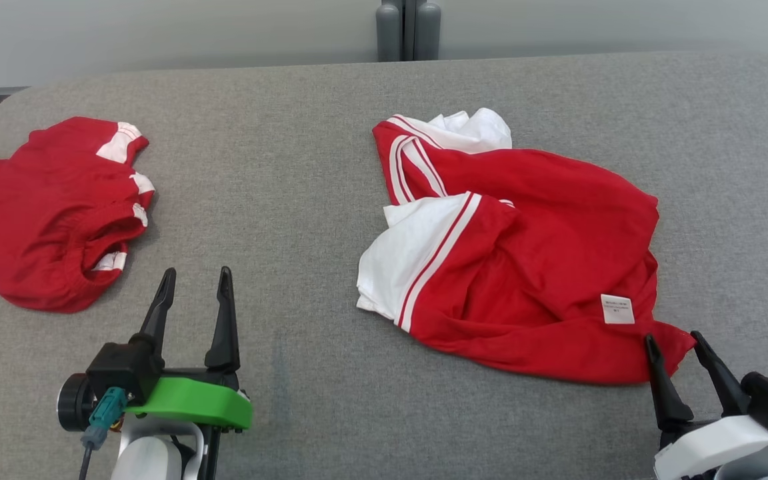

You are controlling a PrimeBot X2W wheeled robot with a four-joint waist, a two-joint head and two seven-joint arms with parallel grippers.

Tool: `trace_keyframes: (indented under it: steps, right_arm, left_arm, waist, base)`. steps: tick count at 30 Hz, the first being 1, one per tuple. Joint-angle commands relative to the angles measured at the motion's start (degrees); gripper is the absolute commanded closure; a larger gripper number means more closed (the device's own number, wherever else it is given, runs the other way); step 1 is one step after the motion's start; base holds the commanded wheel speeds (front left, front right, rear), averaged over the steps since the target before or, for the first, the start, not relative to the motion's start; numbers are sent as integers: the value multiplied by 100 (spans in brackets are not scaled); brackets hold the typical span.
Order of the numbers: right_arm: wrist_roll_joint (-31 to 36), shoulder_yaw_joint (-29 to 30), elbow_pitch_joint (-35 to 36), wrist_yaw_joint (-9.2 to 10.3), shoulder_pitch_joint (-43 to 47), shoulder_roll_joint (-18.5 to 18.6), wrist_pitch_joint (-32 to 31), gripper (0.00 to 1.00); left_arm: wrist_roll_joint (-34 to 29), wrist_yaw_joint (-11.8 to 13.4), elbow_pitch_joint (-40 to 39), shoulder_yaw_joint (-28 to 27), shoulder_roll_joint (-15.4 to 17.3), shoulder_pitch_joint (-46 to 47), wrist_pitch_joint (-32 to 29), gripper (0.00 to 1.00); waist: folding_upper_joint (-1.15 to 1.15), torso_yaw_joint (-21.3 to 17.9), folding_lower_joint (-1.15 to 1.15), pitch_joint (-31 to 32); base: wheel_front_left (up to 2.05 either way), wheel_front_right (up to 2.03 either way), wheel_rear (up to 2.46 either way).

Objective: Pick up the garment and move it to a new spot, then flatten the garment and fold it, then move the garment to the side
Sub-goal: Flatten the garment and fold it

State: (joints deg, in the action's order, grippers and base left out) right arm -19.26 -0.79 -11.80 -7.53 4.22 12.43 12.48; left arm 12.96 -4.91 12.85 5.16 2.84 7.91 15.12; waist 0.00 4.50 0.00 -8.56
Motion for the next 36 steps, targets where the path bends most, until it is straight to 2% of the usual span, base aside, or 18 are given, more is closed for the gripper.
trace_keyframes:
  steps: [1,9,17,23,29,36]
  right_arm:
    - [86,32,116,8,-101,-30,79,0]
    - [445,49,619,8,-349,-283,211,0]
    - [646,-81,503,8,-479,-483,191,0]
    - [716,-157,500,8,-633,-533,202,0]
    - [755,-251,520,8,-826,-602,222,0]
    - [809,-273,518,8,-1006,-684,245,0]
  left_arm:
    - [-56,-20,10,-26,9,23,4,0]
    - [-81,-42,54,-20,9,-33,4,0]
    - [-129,-69,95,-18,11,-2,4,0]
    - [-275,-147,137,51,148,381,4,0]
    - [-486,-232,418,588,315,1215,4,0]
    - [-415,-264,1078,1796,418,2413,-16,0]
  waist:
    - [0,-14,0,32]
    - [0,-74,0,150]
    - [0,-175,0,200]
    - [0,-448,0,120]
    - [0,-805,0,-69]
    - [0,-1219,0,-396]
  base:
    - [0,0,0]
    - [0,0,0]
    - [0,0,0]
    - [0,0,0]
    - [0,0,0]
    - [0,0,0]
